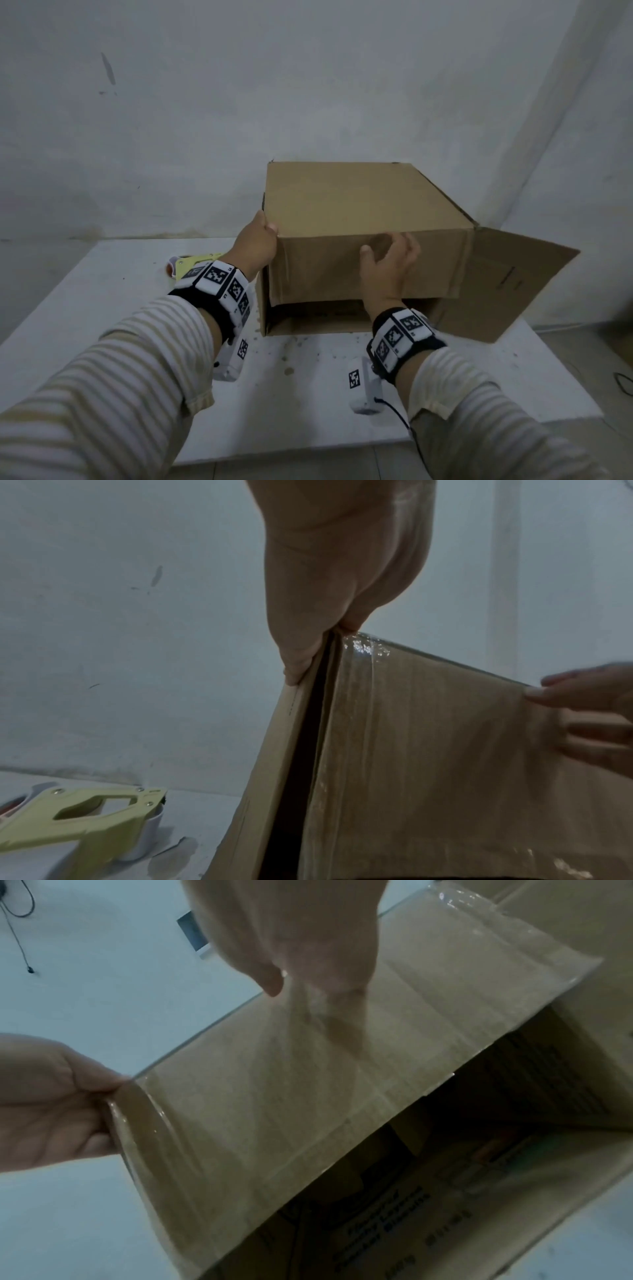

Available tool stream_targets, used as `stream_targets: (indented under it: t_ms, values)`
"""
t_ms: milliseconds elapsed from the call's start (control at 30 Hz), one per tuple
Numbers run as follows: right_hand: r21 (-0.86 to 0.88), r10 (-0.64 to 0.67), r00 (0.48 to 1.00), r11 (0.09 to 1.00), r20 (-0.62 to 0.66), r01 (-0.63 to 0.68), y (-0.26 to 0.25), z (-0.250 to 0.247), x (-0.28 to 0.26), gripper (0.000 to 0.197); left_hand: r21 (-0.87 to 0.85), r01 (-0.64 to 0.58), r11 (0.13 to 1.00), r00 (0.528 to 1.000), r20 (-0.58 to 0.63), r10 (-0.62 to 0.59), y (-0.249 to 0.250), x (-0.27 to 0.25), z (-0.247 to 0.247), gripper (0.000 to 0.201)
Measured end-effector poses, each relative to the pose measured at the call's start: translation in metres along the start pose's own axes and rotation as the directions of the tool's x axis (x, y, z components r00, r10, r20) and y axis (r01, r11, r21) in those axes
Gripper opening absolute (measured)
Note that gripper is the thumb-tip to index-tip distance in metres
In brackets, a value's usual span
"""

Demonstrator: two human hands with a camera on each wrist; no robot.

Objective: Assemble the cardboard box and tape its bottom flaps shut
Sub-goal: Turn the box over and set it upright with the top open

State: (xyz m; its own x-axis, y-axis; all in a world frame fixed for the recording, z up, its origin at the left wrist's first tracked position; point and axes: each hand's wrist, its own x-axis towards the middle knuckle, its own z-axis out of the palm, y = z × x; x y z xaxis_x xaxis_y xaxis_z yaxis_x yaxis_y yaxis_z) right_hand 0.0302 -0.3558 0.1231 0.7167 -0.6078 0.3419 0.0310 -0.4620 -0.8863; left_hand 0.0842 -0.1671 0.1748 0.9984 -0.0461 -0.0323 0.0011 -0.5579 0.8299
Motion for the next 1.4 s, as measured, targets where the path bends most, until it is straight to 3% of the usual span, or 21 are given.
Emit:
stream_targets:
  t_ms: [67,167,267,433,533,667,867,1067,1167,1333,1400]
  values:
    - [0.133,0.224,0.973,0.967,-0.052,-0.215,0.003,0.002,-0.002,0.048,0.01,-0.001,1.0,1.0,0.002,0.001,0.0,-0.001,0.001,0.049]
    - [0.28,0.598,0.801,0.765,0.027,-0.58,0.007,0.002,-0.004,0.054,0.034,0.008,0.999,1.0,0.008,-0.008,0.0,-0.002,0.0,0.052]
    - [0.25,0.715,0.685,0.644,0.14,-0.723,0.017,0.0,-0.01,0.056,0.014,0.01,1.0,1.0,0.02,-0.01,-0.004,-0.002,-0.002,0.054]
    - [0.363,0.718,0.63,0.525,0.298,-0.77,0.026,0.002,-0.016,0.054,-0.011,0.015,1.0,1.0,0.017,-0.015,-0.008,0.0,-0.004,0.055]
    - [0.366,0.697,0.639,0.53,0.324,-0.765,0.024,-0.003,-0.017,0.047,0.001,-0.002,1.0,1.0,0.016,0.002,-0.007,-0.001,-0.002,0.056]
    - [0.39,0.727,0.639,0.528,0.252,-0.755,0.028,-0.009,-0.018,0.044,0.002,-0.019,1.0,0.999,0.032,0.018,-0.008,0.001,-0.003,0.055]
    - [0.545,0.842,0.53,0.399,0.101,-0.737,0.034,-0.024,-0.018,0.055,0.01,-0.039,0.999,0.998,0.043,0.038,-0.005,0.002,-0.006,0.053]
    - [0.54,0.789,0.589,0.424,0.174,-0.727,0.034,-0.053,-0.022,0.02,-0.017,-0.057,0.998,0.996,0.074,0.058,-0.007,0.007,-0.02,0.045]
    - [0.628,0.747,0.652,0.446,0.132,-0.638,0.02,-0.067,-0.023,0.01,-0.067,-0.065,0.996,0.994,0.087,0.071,-0.007,0.006,-0.022,0.042]
    - [0.726,0.664,0.747,0.494,0.04,-0.478,-0.021,-0.077,-0.004,0.004,-0.276,0.008,0.961,0.991,0.132,0.029,-0.008,0.009,-0.02,0.045]
    - [0.752,0.606,0.794,0.499,0.052,-0.43,-0.038,-0.078,0.004,0.015,-0.353,0.046,0.934,0.992,0.127,0.0,-0.005,0.008,-0.02,0.047]
